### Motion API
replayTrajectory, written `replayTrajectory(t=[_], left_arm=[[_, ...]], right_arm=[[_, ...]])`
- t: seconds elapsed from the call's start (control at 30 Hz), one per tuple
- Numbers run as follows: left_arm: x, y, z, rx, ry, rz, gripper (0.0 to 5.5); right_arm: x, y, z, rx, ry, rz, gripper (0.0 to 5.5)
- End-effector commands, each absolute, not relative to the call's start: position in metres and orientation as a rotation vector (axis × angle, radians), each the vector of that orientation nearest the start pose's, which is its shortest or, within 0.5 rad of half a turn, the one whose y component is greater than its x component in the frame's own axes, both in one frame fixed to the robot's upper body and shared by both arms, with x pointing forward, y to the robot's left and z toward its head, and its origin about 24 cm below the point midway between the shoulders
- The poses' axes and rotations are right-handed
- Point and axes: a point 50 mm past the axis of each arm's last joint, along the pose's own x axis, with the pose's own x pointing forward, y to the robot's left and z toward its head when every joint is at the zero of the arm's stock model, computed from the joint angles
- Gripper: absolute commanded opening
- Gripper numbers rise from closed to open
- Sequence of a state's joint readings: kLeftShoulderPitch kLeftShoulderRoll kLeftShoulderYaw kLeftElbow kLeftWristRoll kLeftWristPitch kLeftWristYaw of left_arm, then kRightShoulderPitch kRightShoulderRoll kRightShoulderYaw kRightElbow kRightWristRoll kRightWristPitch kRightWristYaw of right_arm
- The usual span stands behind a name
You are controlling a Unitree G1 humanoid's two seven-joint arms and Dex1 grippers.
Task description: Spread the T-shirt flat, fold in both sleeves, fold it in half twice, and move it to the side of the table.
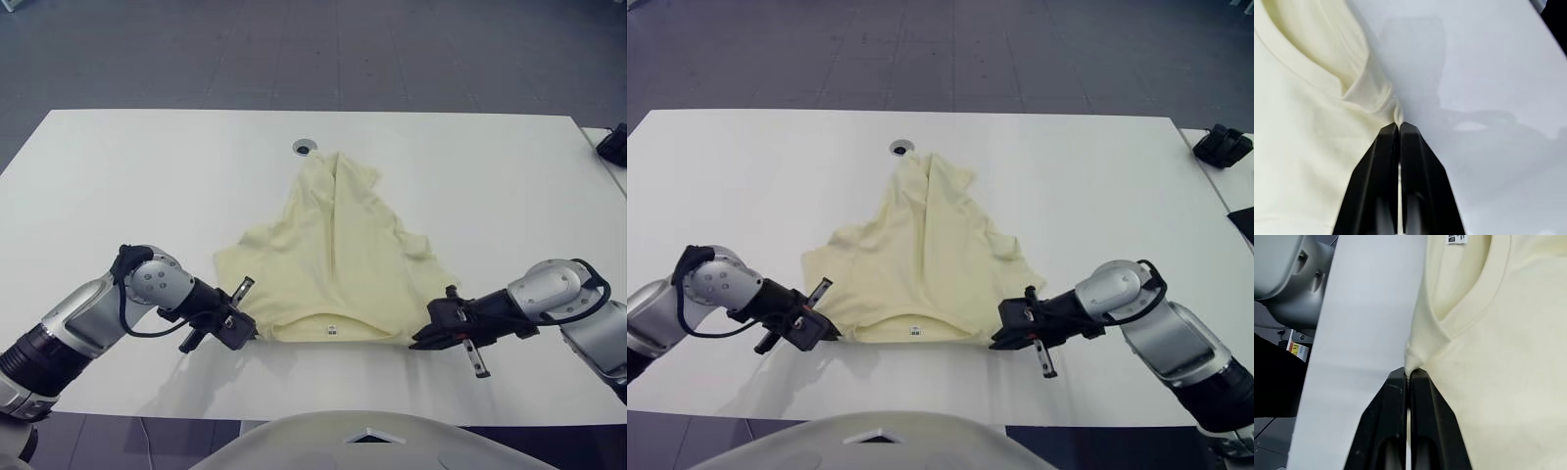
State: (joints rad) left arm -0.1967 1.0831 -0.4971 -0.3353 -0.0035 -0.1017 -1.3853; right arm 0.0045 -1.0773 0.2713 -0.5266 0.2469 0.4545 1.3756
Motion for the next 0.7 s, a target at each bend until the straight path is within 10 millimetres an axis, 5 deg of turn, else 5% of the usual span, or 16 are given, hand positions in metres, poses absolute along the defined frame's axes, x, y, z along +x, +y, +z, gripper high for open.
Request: replayTrajectory(t=[0.03, 0.17, 0.27, 0.47, 0.6, 0.7], left_arm=[[0.186, 0.185, 0.093, 1.103, 0.512, -1.870, 0.01], [0.182, 0.183, 0.093, 1.057, 0.513, -1.865, 0.00], [0.182, 0.183, 0.101, 0.939, 0.524, -1.863, 0.49], [0.206, 0.186, 0.146, 0.684, 0.434, -1.766, 1.37], [0.252, 0.191, 0.168, 0.727, 0.296, -1.484, 2.03], [0.294, 0.185, 0.156, 0.831, 0.251, -1.149, 2.58]], right_arm=[[0.165, -0.190, 0.103, -0.606, 0.750, 1.655, 0.00], [0.160, -0.189, 0.101, -0.613, 0.759, 1.654, 0.37], [0.158, -0.186, 0.109, -0.543, 0.738, 1.685, 0.86], [0.195, -0.190, 0.148, -0.470, 0.559, 1.579, 1.70], [0.279, -0.204, 0.157, -0.576, 0.370, 1.082, 2.34], [0.341, -0.203, 0.141, -0.717, 0.307, 0.732, 2.86]])
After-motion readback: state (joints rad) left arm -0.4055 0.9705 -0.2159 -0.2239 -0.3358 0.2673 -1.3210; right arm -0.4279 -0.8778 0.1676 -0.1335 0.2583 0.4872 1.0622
